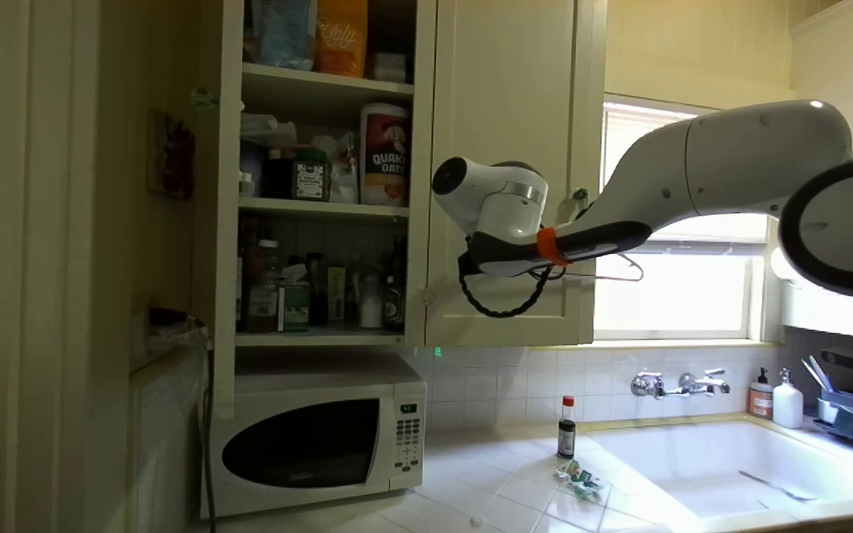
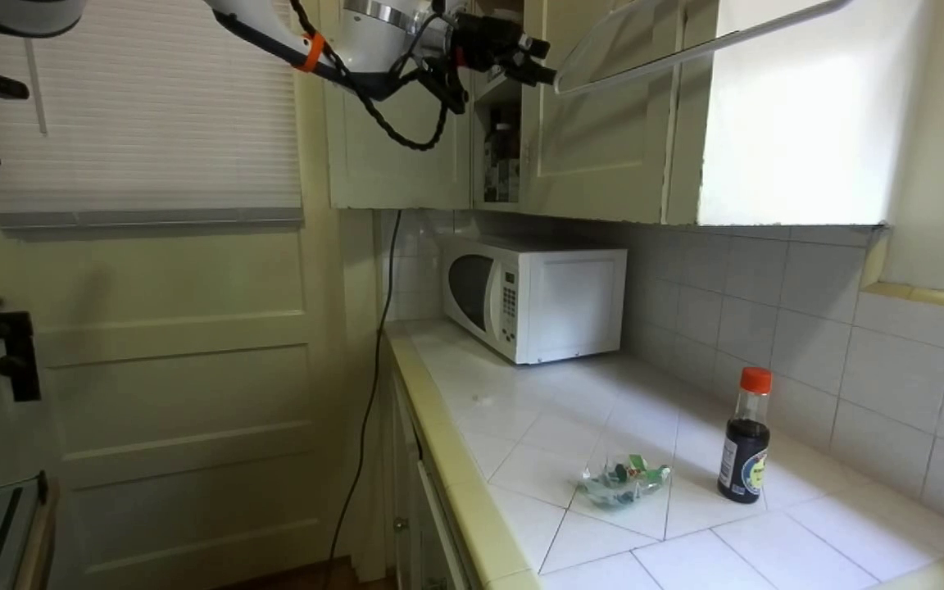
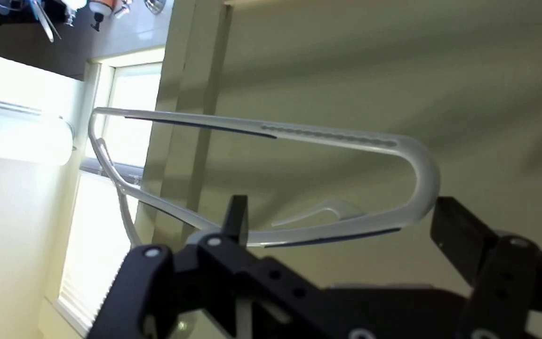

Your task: Unhook the hanger from the right cabinet door and put it on the counter

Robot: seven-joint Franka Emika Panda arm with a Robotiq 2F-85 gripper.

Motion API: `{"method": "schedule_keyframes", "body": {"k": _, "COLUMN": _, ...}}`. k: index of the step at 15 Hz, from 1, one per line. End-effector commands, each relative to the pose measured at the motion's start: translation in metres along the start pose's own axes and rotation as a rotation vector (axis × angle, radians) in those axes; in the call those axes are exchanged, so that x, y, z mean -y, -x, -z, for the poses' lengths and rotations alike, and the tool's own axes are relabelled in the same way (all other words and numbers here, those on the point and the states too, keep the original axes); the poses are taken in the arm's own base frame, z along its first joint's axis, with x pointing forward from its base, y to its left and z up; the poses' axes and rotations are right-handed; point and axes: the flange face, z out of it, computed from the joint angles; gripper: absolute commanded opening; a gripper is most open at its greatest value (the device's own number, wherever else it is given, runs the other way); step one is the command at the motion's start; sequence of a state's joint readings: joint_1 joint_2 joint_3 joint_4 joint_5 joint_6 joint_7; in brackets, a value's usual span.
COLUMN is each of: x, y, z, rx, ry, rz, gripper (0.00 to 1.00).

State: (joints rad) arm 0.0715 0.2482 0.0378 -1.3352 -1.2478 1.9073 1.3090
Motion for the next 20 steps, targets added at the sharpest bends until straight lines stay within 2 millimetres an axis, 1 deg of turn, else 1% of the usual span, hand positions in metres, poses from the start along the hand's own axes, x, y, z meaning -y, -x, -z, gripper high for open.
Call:
{"method": "schedule_keyframes", "body": {"k": 1, "x": 0.01, "y": -0.004, "z": -0.007, "rx": 0.004, "ry": 0.023, "rz": -0.02, "gripper": 1.0}}
{"method": "schedule_keyframes", "body": {"k": 3, "x": 0.013, "y": -0.005, "z": -0.01, "rx": 0.012, "ry": 0.034, "rz": -0.02, "gripper": 1.0}}
{"method": "schedule_keyframes", "body": {"k": 6, "x": 0.01, "y": -0.003, "z": -0.015, "rx": 0.04, "ry": 0.073, "rz": -0.02, "gripper": 0.99}}
{"method": "schedule_keyframes", "body": {"k": 8, "x": 0.01, "y": 0.005, "z": -0.018, "rx": 0.051, "ry": 0.1, "rz": -0.007, "gripper": 0.91}}
{"method": "schedule_keyframes", "body": {"k": 9, "x": 0.01, "y": 0.008, "z": -0.019, "rx": 0.058, "ry": 0.108, "rz": -0.001, "gripper": 0.73}}
{"method": "schedule_keyframes", "body": {"k": 10, "x": 0.011, "y": 0.011, "z": -0.02, "rx": 0.061, "ry": 0.119, "rz": 0.004, "gripper": 0.67}}
{"method": "schedule_keyframes", "body": {"k": 11, "x": 0.012, "y": 0.013, "z": -0.019, "rx": 0.059, "ry": 0.13, "rz": 0.009, "gripper": 0.64}}
{"method": "schedule_keyframes", "body": {"k": 14, "x": 0.013, "y": 0.018, "z": -0.015, "rx": 0.06, "ry": 0.159, "rz": 0.02, "gripper": 0.38}}
{"method": "schedule_keyframes", "body": {"k": 15, "x": 0.014, "y": 0.021, "z": -0.012, "rx": 0.059, "ry": 0.165, "rz": 0.025, "gripper": 0.31}}
{"method": "schedule_keyframes", "body": {"k": 18, "x": 0.019, "y": 0.029, "z": 0.003, "rx": 0.045, "ry": 0.175, "rz": 0.048, "gripper": 0.07}}
{"method": "schedule_keyframes", "body": {"k": 19, "x": 0.021, "y": 0.031, "z": 0.009, "rx": 0.035, "ry": 0.176, "rz": 0.054, "gripper": 0.01}}
{"method": "schedule_keyframes", "body": {"k": 20, "x": 0.021, "y": 0.034, "z": 0.015, "rx": 0.017, "ry": 0.189, "rz": 0.057, "gripper": 0.0}}
